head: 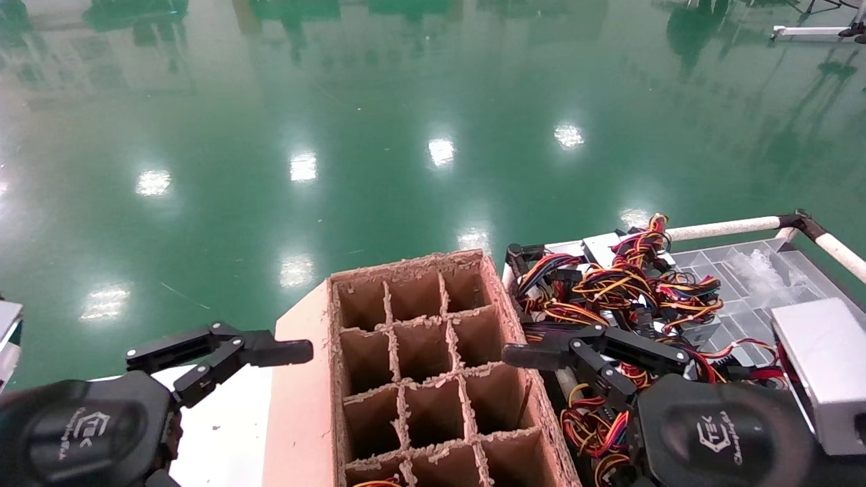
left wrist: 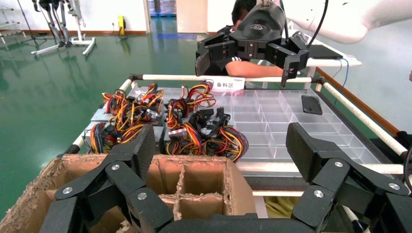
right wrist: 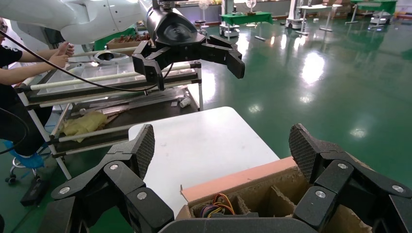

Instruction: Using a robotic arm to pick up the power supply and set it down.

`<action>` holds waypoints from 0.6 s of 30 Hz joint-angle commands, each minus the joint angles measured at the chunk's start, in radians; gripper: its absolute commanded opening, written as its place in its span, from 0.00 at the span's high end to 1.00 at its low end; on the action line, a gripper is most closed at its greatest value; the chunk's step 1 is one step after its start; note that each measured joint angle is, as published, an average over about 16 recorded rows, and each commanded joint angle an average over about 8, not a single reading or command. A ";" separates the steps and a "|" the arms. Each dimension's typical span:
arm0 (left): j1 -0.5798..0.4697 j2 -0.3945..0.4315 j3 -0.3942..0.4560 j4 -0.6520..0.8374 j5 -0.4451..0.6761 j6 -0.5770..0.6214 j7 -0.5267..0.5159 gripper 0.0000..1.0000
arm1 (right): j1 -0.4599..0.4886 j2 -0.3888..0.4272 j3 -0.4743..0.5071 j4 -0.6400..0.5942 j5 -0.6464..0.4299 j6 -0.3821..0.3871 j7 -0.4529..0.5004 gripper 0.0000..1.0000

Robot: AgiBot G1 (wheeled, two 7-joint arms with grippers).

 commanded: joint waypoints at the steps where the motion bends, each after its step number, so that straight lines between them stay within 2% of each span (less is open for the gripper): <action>1: 0.000 0.000 0.000 0.000 0.000 0.000 0.000 1.00 | 0.000 0.000 0.000 0.000 0.000 0.000 0.000 0.00; 18: 0.000 0.000 0.000 0.000 0.000 0.000 0.000 1.00 | -0.001 0.001 -0.001 -0.001 -0.004 0.001 0.000 0.00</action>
